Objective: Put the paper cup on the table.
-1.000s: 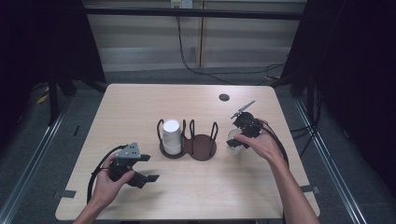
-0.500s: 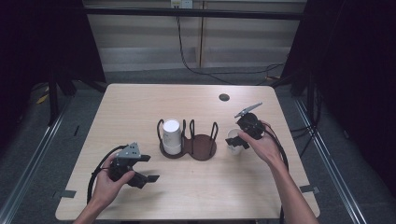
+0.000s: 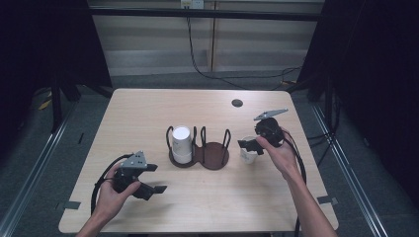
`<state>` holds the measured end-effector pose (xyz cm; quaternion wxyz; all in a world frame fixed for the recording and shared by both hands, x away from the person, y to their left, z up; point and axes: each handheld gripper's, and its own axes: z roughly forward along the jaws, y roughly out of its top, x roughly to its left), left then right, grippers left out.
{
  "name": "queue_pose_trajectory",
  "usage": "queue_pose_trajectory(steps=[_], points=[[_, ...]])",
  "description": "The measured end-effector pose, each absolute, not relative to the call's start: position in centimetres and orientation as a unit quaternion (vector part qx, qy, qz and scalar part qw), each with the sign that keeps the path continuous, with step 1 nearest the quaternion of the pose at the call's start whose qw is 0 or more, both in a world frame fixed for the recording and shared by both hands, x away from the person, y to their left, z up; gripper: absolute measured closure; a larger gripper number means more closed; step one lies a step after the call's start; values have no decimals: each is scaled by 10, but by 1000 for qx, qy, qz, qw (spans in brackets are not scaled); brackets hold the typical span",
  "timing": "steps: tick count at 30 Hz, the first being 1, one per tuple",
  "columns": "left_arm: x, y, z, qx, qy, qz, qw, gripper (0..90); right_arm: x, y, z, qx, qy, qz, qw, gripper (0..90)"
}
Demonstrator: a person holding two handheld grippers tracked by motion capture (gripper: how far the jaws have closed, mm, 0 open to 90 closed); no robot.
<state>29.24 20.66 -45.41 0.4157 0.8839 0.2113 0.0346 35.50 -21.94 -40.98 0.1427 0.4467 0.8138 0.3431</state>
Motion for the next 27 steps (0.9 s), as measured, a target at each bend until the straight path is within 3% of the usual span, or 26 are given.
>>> queue_pose_trajectory(steps=[27], points=[[285, 205, -457, 880, 215, 39, 421, 168, 283, -197, -414, 415, 767, 450, 189, 148]])
